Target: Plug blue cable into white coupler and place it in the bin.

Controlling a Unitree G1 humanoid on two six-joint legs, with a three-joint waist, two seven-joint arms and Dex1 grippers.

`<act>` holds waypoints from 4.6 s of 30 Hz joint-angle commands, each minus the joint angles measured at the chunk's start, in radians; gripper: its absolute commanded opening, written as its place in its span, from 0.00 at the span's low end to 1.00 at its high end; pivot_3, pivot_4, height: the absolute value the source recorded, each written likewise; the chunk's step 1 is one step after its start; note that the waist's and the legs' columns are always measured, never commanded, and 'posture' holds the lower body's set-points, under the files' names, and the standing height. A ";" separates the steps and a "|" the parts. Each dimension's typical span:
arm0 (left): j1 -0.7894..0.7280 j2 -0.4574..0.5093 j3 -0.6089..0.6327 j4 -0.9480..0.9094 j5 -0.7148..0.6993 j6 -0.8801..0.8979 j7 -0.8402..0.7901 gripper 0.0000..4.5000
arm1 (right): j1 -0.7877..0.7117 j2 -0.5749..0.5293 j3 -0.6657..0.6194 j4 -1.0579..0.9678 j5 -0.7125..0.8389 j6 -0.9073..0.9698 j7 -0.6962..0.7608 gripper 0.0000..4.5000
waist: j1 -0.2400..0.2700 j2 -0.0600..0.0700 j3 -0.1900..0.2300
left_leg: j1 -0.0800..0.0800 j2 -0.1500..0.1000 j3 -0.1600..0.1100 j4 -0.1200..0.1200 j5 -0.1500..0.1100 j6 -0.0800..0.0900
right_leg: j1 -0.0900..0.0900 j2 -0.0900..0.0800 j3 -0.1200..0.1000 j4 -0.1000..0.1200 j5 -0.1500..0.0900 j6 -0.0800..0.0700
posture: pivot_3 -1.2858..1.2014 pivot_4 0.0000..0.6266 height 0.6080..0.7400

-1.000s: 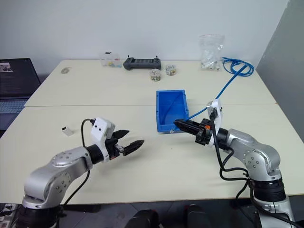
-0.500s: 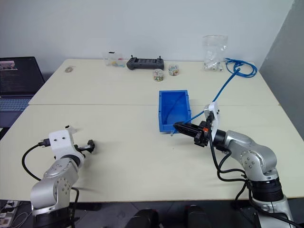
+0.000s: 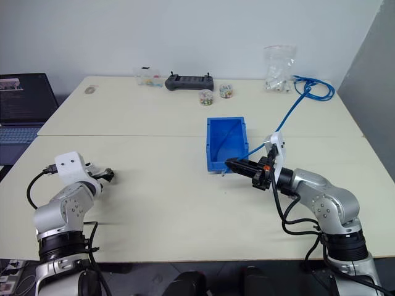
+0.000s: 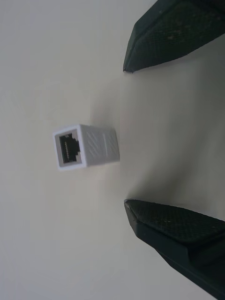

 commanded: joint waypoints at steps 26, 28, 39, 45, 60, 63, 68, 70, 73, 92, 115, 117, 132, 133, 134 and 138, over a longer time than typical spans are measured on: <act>-0.169 0.094 -0.020 0.258 0.061 -0.122 -0.008 0.47 | -0.018 0.010 0.012 -0.063 -0.006 -0.007 -0.008 0.00 | 0.000 0.000 0.000 | 0.000 0.000 0.000 0.000 0.000 -0.001 | -0.001 0.000 0.000 0.000 0.000 0.000 | 0.52 0.24 1.00; -0.167 0.091 -0.019 0.257 0.061 -0.120 -0.005 0.38 | -0.018 0.011 0.011 -0.063 -0.008 -0.007 -0.008 0.00 | 0.000 0.000 0.000 | 0.000 0.000 0.000 0.000 0.000 -0.001 | -0.001 -0.001 0.000 0.000 0.000 0.000 | 0.52 0.24 1.00; -0.057 0.050 -0.070 0.042 0.020 -0.033 -0.083 0.18 | -0.010 0.015 0.000 -0.079 -0.012 -0.005 -0.015 0.00 | -0.001 0.000 0.000 | 0.000 0.000 0.000 0.000 0.000 -0.001 | -0.001 -0.001 0.001 0.000 0.000 0.000 | 0.52 0.24 1.00; 0.053 0.114 -0.352 -0.330 -0.115 0.123 -0.453 0.18 | 0.040 -0.054 -0.021 -0.137 -0.020 -0.005 0.006 0.00 | 0.007 0.000 0.000 | -0.002 -0.002 -0.001 0.000 0.000 -0.001 | 0.000 -0.002 0.000 0.000 0.000 0.000 | 0.52 0.24 1.00; -0.156 0.275 -0.999 -0.251 0.117 -0.433 -1.250 0.18 | 0.243 -0.197 -0.008 -0.271 -0.143 -0.123 0.049 0.00 | -0.005 0.000 0.001 | -0.001 0.001 0.002 0.000 0.000 0.000 | 0.000 0.001 0.001 -0.001 -0.003 0.003 | 0.52 0.24 1.00; -0.178 0.217 -1.028 -0.164 0.172 -0.511 -1.264 0.18 | 0.245 -0.184 0.027 -0.279 -0.186 -0.163 0.049 0.00 | -0.007 0.000 0.001 | -0.001 0.000 0.002 0.000 0.000 0.000 | 0.000 0.001 0.001 -0.001 -0.003 0.003 | 0.52 0.24 1.00; -0.164 0.165 -1.041 -0.077 0.227 -0.572 -1.283 0.18 | 0.201 -0.147 0.137 -0.249 -0.280 -0.229 0.061 0.00 | -0.003 0.001 0.000 | -0.001 0.000 0.001 0.001 0.000 0.001 | 0.001 0.000 0.001 -0.001 -0.004 0.004 | 0.52 0.24 1.00; -0.156 0.152 -1.032 -0.063 0.226 -0.566 -1.290 0.18 | 0.168 -0.125 0.186 -0.215 -0.323 -0.251 0.067 0.00 | -0.001 0.000 0.000 | 0.000 -0.001 0.001 0.001 0.000 0.001 | 0.001 0.000 0.001 -0.001 -0.004 0.004 | 0.52 0.24 1.00; -0.151 0.143 -1.026 -0.049 0.238 -0.569 -1.305 0.18 | 0.104 -0.088 0.268 -0.145 -0.394 -0.272 0.075 0.00 | 0.001 0.001 0.000 | 0.000 -0.001 0.001 0.001 0.000 0.001 | 0.002 0.000 0.001 -0.001 -0.004 0.005 | 0.52 0.24 1.00; -0.156 0.111 -0.971 -0.045 0.251 -0.459 -1.323 0.18 | -0.020 -0.003 0.403 -0.070 -0.551 -0.208 0.065 0.00 | 0.001 0.001 -0.001 | 0.001 -0.002 -0.001 0.001 0.000 0.001 | 0.002 0.000 0.000 0.001 -0.002 0.003 | 0.52 0.24 1.00; -0.151 0.088 -0.949 -0.025 0.276 -0.425 -1.253 0.18 | -0.048 0.000 0.471 -0.057 -0.634 -0.191 0.095 0.00 | 0.003 0.002 -0.004 | 0.005 -0.002 -0.002 0.002 0.000 0.001 | 0.007 0.000 -0.002 0.000 -0.003 0.004 | 0.52 0.24 1.00; -0.150 0.087 -0.949 -0.030 0.274 -0.421 -1.250 0.18 | -0.056 0.009 0.475 -0.049 -0.636 -0.185 0.097 0.00 | 0.002 0.002 -0.004 | 0.006 -0.002 -0.003 0.001 0.000 0.001 | 0.009 0.000 -0.002 0.000 -0.003 0.005 | 0.52 0.24 1.00; -0.126 0.084 -0.927 -0.066 0.263 -0.378 -1.226 0.18 | -0.031 0.039 0.540 0.063 -0.634 -0.197 0.209 0.00 | -0.004 0.003 -0.008 | 0.019 -0.002 -0.003 -0.002 -0.001 0.001 | 0.021 0.000 -0.001 -0.003 -0.005 0.006 | 0.52 0.24 1.00; -0.124 0.084 -0.928 -0.069 0.263 -0.375 -1.225 0.18 | -0.029 0.042 0.546 0.077 -0.638 -0.199 0.214 0.00 | -0.004 0.003 -0.008 | 0.019 -0.002 -0.003 -0.002 -0.001 0.001 | 0.021 0.000 -0.002 -0.003 -0.005 0.006 | 0.52 0.24 1.00; -0.122 0.084 -0.928 -0.072 0.263 -0.373 -1.223 0.18 | -0.027 0.048 0.547 0.089 -0.638 -0.196 0.217 0.00 | -0.005 0.003 -0.010 | 0.019 -0.002 -0.003 -0.002 -0.001 0.001 | 0.021 0.000 -0.002 -0.003 -0.005 0.007 | 0.52 0.24 1.00; -0.115 0.084 -0.923 -0.080 0.264 -0.367 -1.215 0.18 | -0.031 0.068 0.562 0.139 -0.648 -0.200 0.231 0.00 | -0.010 0.004 -0.016 | 0.020 -0.001 -0.003 -0.002 -0.001 0.001 | 0.021 0.000 -0.001 -0.003 -0.006 0.007 | 0.52 0.24 1.00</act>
